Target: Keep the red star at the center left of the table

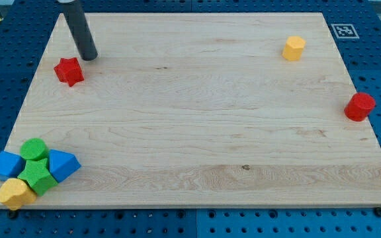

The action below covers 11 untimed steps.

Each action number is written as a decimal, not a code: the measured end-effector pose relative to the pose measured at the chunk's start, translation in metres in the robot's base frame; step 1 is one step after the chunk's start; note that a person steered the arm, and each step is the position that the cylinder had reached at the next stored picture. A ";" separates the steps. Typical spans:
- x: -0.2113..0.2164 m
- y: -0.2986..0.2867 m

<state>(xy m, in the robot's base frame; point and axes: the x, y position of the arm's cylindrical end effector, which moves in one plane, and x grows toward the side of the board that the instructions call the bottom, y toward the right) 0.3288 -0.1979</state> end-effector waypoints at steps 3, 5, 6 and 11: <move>0.039 0.022; 0.040 -0.001; 0.040 -0.024; 0.040 -0.041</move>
